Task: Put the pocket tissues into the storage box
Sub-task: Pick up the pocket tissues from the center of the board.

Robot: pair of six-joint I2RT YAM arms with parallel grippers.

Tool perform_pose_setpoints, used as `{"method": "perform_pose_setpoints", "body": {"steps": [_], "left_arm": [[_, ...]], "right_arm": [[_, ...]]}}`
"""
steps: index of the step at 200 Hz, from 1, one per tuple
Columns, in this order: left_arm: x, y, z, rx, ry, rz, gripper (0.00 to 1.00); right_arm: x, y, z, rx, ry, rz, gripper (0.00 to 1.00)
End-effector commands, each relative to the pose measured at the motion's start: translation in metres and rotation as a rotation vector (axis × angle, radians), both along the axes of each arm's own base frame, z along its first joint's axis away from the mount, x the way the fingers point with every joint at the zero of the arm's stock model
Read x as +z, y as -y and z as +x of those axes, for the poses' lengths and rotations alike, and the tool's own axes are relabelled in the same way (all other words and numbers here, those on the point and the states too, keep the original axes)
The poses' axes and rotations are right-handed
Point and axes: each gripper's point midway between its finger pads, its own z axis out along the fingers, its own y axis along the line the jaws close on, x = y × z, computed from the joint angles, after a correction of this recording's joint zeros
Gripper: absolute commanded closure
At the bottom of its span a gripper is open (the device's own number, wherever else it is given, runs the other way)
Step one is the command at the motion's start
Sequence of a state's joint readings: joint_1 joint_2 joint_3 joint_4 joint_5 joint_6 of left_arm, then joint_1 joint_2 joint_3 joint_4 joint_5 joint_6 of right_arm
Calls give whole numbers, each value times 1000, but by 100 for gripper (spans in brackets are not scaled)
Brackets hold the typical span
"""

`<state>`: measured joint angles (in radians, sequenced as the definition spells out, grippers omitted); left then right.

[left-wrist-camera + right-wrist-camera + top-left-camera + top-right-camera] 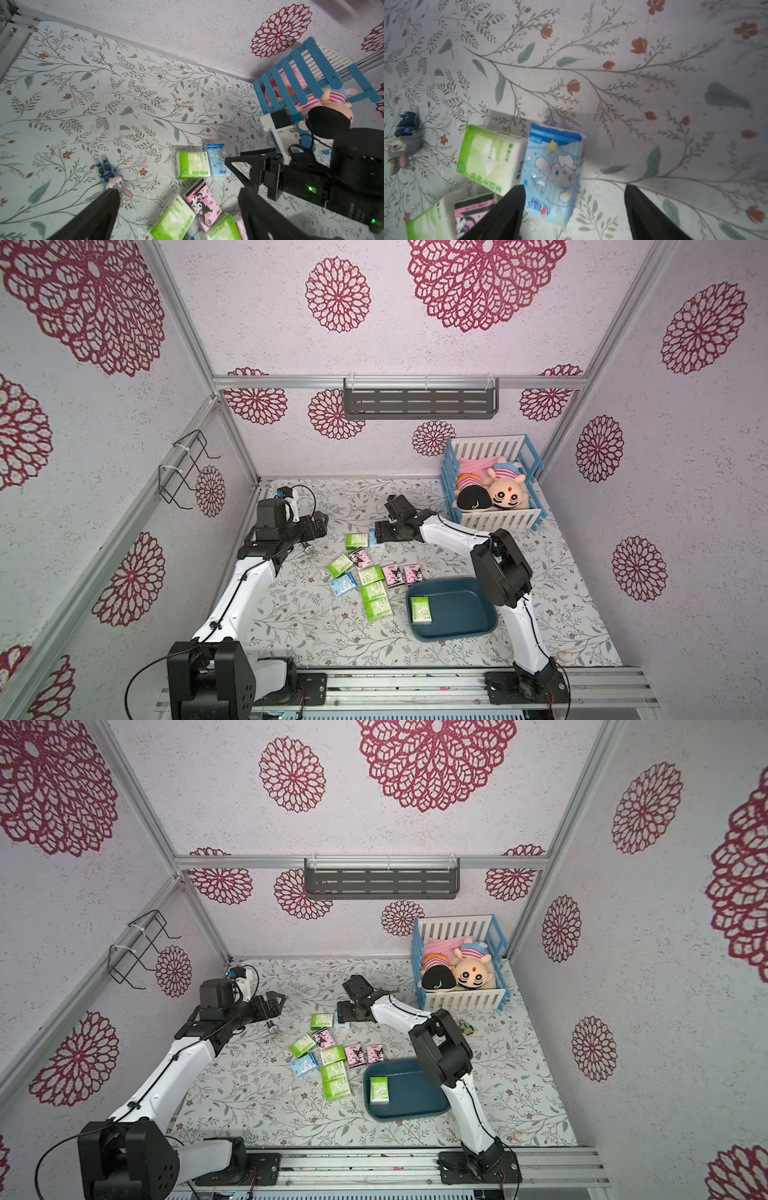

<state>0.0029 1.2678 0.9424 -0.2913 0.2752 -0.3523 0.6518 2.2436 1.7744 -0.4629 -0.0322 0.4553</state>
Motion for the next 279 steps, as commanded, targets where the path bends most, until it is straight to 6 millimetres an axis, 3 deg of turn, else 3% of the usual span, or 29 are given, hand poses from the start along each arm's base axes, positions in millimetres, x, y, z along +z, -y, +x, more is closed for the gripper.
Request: {"method": "perform_pose_setpoints", "body": {"steps": [1, 70, 174, 279], "left_arm": [[5, 7, 2, -22, 20, -46, 3], [3, 5, 4, -13, 3, -40, 3], [3, 0, 2, 8, 0, -21, 3], [2, -1, 1, 9, -5, -6, 3]], "right_arm": [[22, -26, 1, 75, 17, 56, 18], [0, -39, 3, 85, -13, 14, 20], [-14, -24, 0, 43, -7, -54, 24], [-10, 2, -6, 0, 13, -23, 27]]}}
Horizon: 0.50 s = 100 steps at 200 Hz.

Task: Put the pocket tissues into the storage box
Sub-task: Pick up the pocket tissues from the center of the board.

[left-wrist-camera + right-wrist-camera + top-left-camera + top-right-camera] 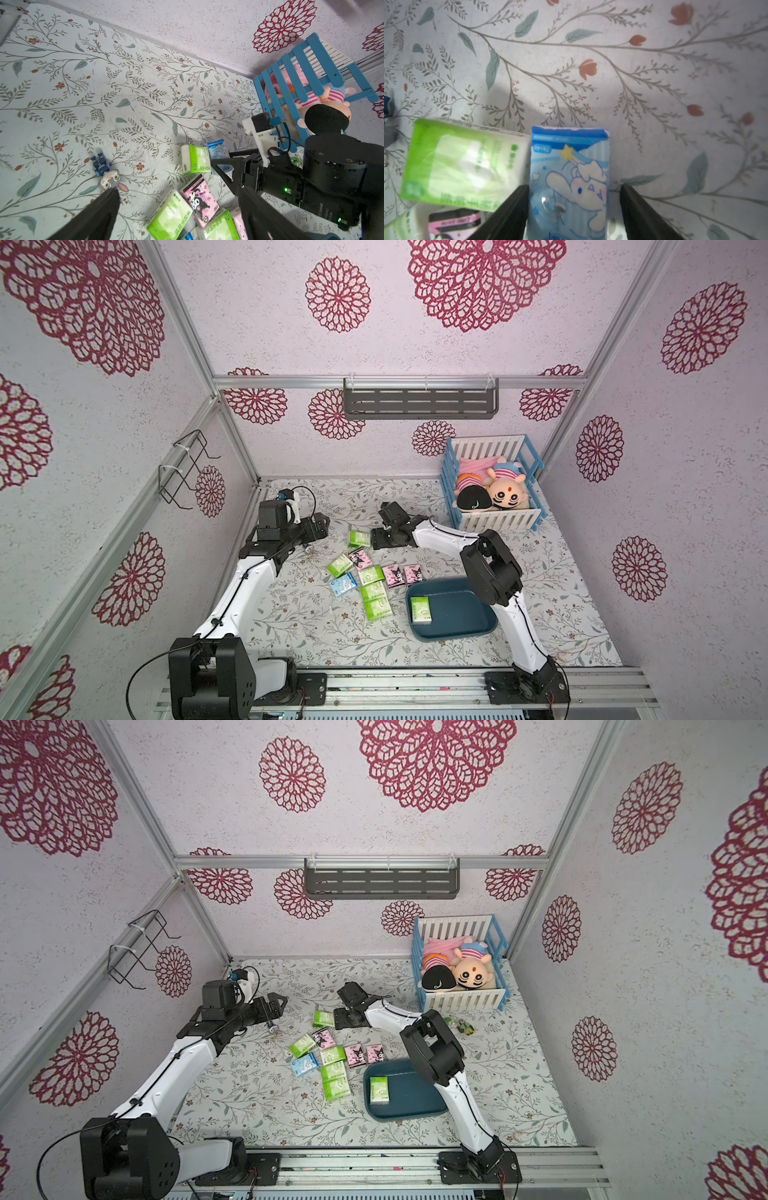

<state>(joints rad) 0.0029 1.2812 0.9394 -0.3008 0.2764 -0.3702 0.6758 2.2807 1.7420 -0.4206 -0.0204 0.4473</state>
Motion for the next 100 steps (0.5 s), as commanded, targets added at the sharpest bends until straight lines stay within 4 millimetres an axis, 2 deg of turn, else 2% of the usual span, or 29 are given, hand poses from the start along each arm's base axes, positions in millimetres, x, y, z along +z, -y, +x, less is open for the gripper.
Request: {"method": "perform_pose_setpoints", "body": {"steps": [1, 72, 100], "left_arm": [[10, -1, 1, -1, 26, 9, 3], [10, -2, 1, 0, 24, 13, 3], [10, -2, 1, -1, 22, 13, 3]], "right_arm": [[18, 10, 3, -23, 27, 5, 27], [14, 12, 7, -21, 44, -10, 41], [25, 13, 9, -20, 69, -10, 47]]}}
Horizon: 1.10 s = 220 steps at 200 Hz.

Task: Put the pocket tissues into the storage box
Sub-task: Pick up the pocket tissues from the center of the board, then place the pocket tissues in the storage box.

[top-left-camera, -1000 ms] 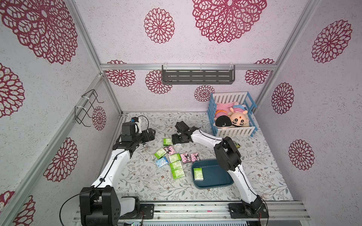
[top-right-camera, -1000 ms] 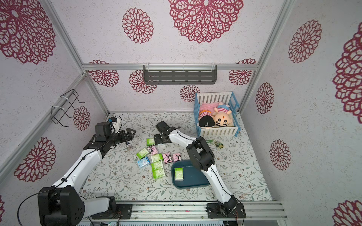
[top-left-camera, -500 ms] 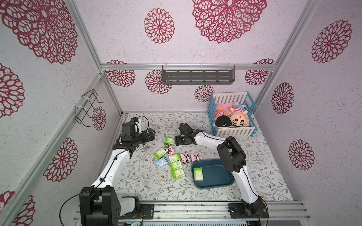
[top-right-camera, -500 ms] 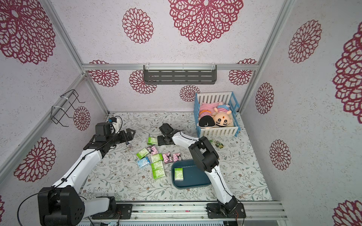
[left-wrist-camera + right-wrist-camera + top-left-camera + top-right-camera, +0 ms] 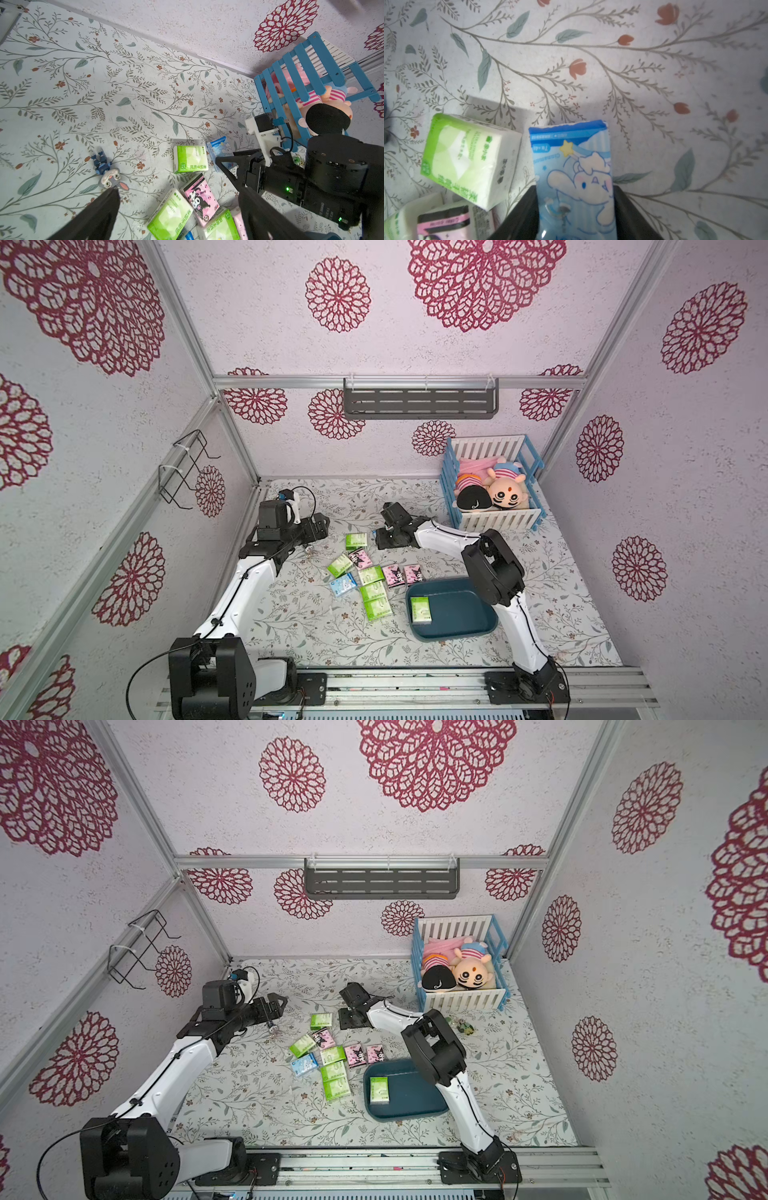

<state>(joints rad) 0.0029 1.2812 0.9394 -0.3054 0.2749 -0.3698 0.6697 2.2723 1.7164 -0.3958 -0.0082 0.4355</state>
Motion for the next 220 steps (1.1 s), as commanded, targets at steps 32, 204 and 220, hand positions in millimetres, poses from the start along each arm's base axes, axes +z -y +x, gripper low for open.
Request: {"method": "perform_pose_setpoints", "body": {"steps": [32, 204, 220], "left_arm": [[12, 1, 2, -9, 32, -1, 3], [12, 84, 29, -203, 57, -5, 3], [9, 89, 32, -212, 53, -8, 3]], "right_arm": [[61, 8, 7, -12, 124, 49, 49], [106, 170, -213, -252, 118, 225, 53], [97, 171, -230, -252, 96, 219, 53]]}}
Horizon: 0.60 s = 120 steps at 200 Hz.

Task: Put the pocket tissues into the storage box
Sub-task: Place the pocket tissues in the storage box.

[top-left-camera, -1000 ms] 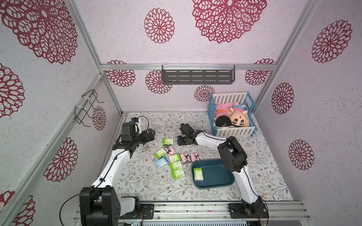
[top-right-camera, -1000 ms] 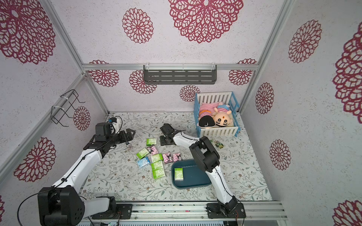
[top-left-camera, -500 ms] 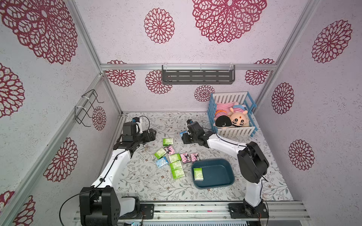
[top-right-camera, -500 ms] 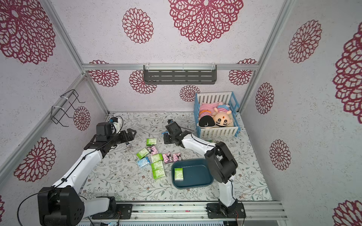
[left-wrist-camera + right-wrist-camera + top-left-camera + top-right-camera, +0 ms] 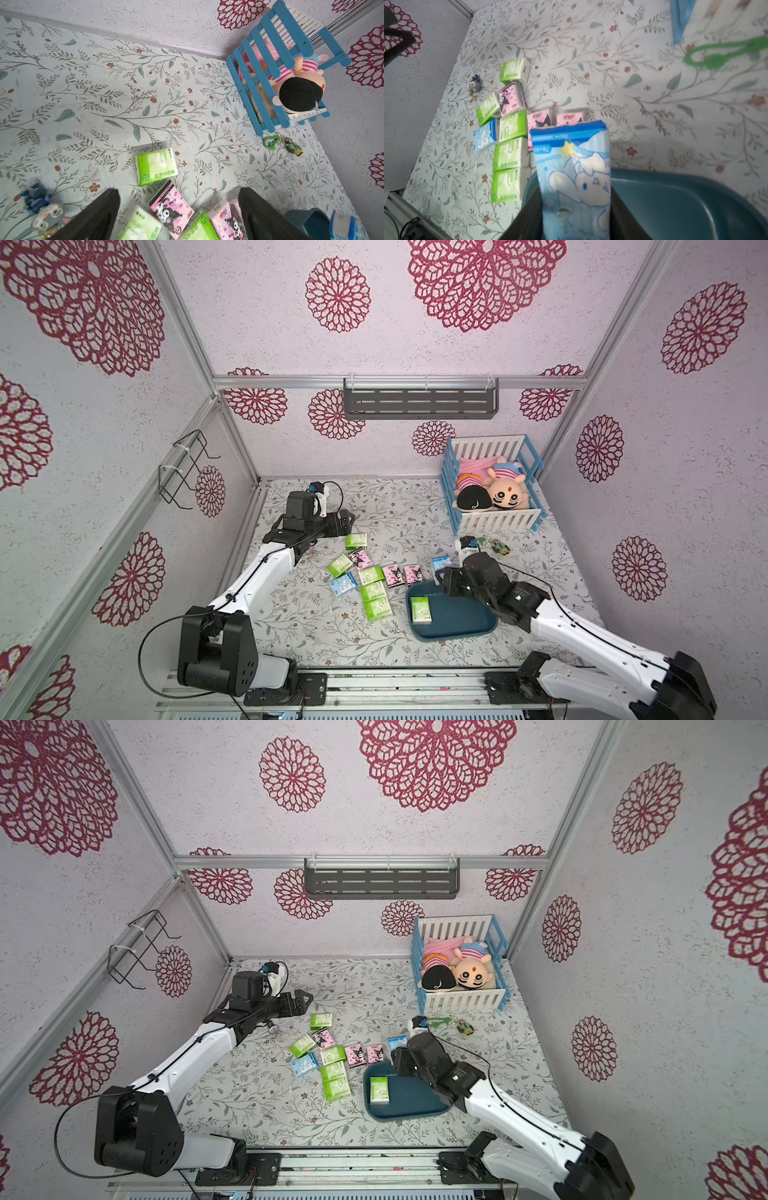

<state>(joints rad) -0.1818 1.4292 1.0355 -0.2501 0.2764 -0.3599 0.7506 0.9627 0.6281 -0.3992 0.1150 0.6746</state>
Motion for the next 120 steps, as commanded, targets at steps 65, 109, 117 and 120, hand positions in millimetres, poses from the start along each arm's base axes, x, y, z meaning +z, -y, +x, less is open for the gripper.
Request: {"method": "perform_pose_setpoints", "body": {"steps": [65, 109, 117, 120], "left_arm": [[9, 9, 6, -20, 30, 19, 3], [6, 5, 2, -16, 33, 46, 3], [7, 5, 2, -16, 34, 44, 3], [8, 5, 2, -15, 34, 43, 3]], "right_arm": [[-58, -1, -35, -44, -144, -43, 50], [-73, 3, -32, -90, -155, -54, 50], [-74, 1, -31, -86, -155, -54, 49], [-75, 0, -31, -84, -156, -56, 49]]}}
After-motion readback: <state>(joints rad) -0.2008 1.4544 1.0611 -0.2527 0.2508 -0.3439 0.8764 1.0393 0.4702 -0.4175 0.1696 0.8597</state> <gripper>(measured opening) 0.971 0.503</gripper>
